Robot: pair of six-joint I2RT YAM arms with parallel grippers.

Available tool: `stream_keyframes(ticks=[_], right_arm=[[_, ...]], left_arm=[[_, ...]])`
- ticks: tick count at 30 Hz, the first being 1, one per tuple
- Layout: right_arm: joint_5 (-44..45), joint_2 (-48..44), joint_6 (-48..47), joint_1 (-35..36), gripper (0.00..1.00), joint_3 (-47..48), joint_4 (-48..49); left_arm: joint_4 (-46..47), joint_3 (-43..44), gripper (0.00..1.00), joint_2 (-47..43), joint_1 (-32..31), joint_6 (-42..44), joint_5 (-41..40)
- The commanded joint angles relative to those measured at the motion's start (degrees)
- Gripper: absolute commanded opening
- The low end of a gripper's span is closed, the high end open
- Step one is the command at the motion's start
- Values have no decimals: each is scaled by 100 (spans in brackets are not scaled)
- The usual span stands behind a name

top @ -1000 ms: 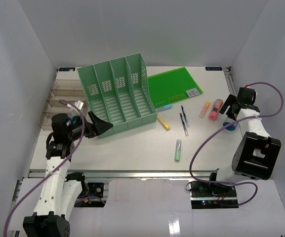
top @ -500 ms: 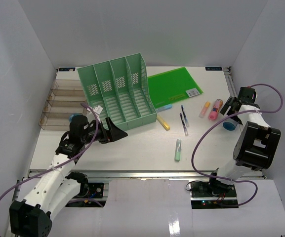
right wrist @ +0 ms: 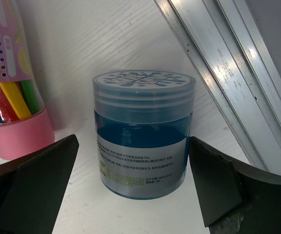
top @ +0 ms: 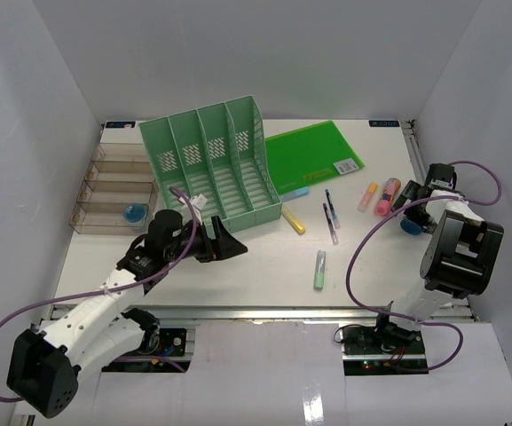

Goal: Organize the desk

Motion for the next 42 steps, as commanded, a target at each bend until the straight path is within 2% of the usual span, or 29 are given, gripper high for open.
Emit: stream_keyframes(ticks=[1,6,11,12,16,19,22,26,29,31,33,35,42], right_arm=[[-111,58,114,-55,98,14,-5],[-215,44,86,-70,86,14,2],[-575,16,-27,-127,50,-3,28],[-581,15,-55,-128,49,-12,29],[-849,-208,-232,-230,23,-103,150],[-1000,-544,-422,-281,14,-276,270],[-1656,-1054,-815,-309,8,-498,319],[-2673,-2086,-1754,-312,8,-967,496],[-4204,-3027,-2880,-321,8,-1362,420],[-5571,-3588,-3792,-315,8,-1561,158],[-6690,-3927,-4722,-305,8,-1618,-299],[-7438,-4066,-5440,-126,8,-1590,-1093],[-8316,-3583,-8625,725,8,-1030,-3712]], left_arm=[[347,-35,98,136,-242,-150,-299],[524,29,98,321,-575,-250,-451],[782,107,98,553,-888,-354,-540],[785,108,98,581,-934,-356,-541],[1050,167,98,751,-1132,-431,-624],[1157,219,98,865,-1251,-479,-656],[1271,260,98,967,-1340,-498,-669],[1542,313,98,1128,-1402,-577,-660],[1804,373,98,1339,-1437,-660,-628],[2076,448,98,1531,-1466,-753,-597],[2343,553,98,1746,-1505,-841,-593],[2577,734,98,1952,-1550,-955,-601],[3211,1671,98,3103,-1880,-941,-659]])
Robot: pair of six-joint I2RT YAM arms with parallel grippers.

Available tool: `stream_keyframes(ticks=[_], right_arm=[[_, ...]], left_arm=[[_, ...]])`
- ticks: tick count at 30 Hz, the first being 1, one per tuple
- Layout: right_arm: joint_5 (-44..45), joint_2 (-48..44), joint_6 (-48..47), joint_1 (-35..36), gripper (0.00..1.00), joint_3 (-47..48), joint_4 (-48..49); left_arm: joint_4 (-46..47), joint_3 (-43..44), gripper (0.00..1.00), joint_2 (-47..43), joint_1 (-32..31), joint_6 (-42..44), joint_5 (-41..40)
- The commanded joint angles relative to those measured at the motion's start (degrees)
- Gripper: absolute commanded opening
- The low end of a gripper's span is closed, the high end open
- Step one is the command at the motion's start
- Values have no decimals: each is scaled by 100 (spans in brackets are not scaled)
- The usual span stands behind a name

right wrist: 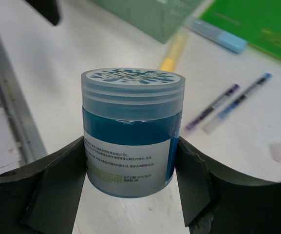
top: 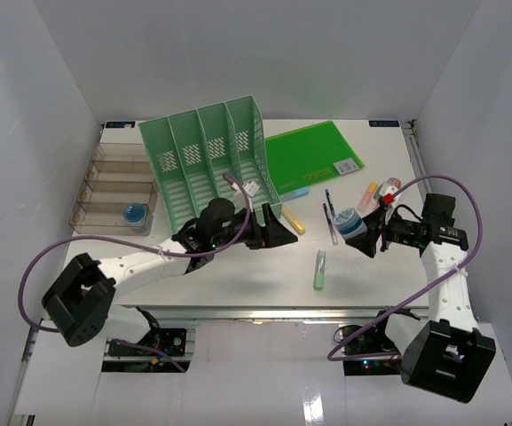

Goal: Organize the desk

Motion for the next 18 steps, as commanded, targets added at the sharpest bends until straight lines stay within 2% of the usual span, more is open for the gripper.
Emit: stream_keyframes(ticks=[1,3,6,11,18], right_arm=[[-1283,326,-2717,524,8,526,-2185],[-1327,451,-3201,747,8,614,-2562],[-1394,518,-3288,823,8,623,-2714],[-1431,477,-2913,896,8,512,-2312],[-1424,459,-2650,903,8,385,-2024]], left_arm=[[647,807,98,582,-272,84,-137],[610,1138,98,832,-347,175,-250],[618,1399,98,1043,-439,217,-334],[626,1914,98,1549,-673,273,-349],[628,2196,98,1954,-903,349,-67]])
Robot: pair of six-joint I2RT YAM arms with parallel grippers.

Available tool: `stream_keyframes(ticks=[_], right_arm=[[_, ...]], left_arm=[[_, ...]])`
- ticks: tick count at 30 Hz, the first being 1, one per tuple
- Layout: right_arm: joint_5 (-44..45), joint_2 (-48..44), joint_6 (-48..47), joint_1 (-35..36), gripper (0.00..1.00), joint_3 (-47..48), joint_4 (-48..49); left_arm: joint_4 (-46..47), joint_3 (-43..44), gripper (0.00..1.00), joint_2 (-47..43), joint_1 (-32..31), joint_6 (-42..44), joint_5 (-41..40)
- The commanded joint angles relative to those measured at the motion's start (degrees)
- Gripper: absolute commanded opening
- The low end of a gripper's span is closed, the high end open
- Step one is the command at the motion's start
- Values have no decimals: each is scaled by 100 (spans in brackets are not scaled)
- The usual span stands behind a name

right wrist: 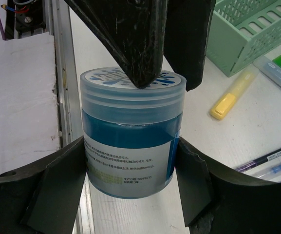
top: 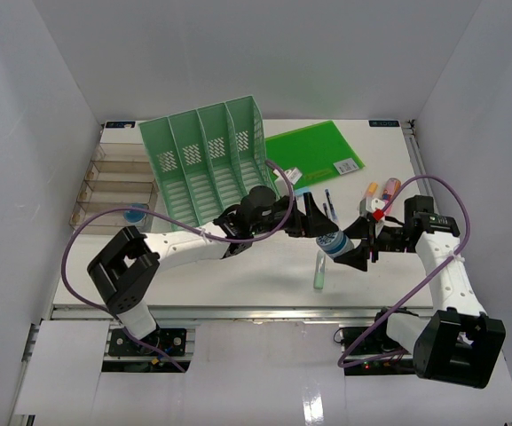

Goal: Organize the desk

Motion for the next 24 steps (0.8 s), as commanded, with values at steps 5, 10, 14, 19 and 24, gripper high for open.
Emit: stream_keyframes(ticks=[5,10,14,19,24], right_arm=[[-459,-10,83,36,8,89,242],[-394,-1,142,36,8,89,300],[-357,-18,253,36,8,78,395],[-220,-58,649,36,8,49,774],[-159,-120,916,41,8,-17,1008]], left_arm=[[-214,436,98,197,-218,261,407],[-403,539,98,171,-233,303,457],[-694,636,98,128,-235,400,446],[-1350,869,98,214,-262,554,388],[-1814,1073,88,357,-284,641,147]])
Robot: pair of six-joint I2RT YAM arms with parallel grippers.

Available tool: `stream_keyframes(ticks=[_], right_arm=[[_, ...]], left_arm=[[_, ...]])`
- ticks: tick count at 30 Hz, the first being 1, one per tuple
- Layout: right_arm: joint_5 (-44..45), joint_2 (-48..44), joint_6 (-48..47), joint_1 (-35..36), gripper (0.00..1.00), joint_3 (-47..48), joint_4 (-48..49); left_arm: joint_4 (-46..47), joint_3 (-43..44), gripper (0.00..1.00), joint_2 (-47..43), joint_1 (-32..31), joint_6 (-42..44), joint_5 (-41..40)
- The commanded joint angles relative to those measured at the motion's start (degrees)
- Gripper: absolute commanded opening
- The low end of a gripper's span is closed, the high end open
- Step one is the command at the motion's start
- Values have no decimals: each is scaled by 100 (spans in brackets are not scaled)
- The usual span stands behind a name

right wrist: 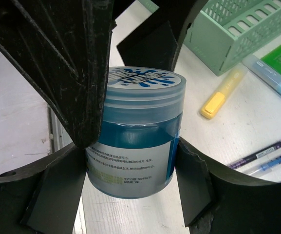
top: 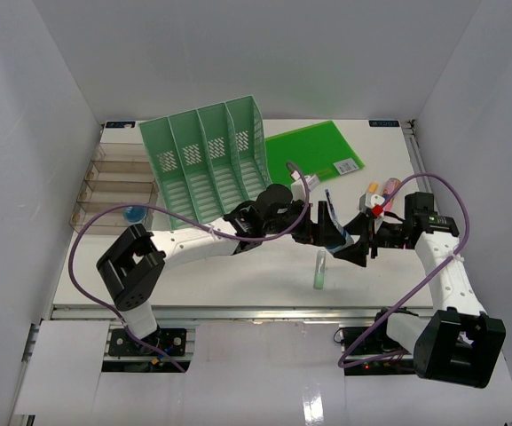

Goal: Organize the desk

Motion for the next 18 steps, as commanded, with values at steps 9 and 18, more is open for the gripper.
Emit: stream_keyframes(ticks=[9,18], right_arm=[[-150,-282,298,79,17,-173,433],[-119,-338,344,103,87,-218,460]], left_arm=[[-812,625,54,180,-46,174,-570],[-846,381,0,-19,-53,66,-872]])
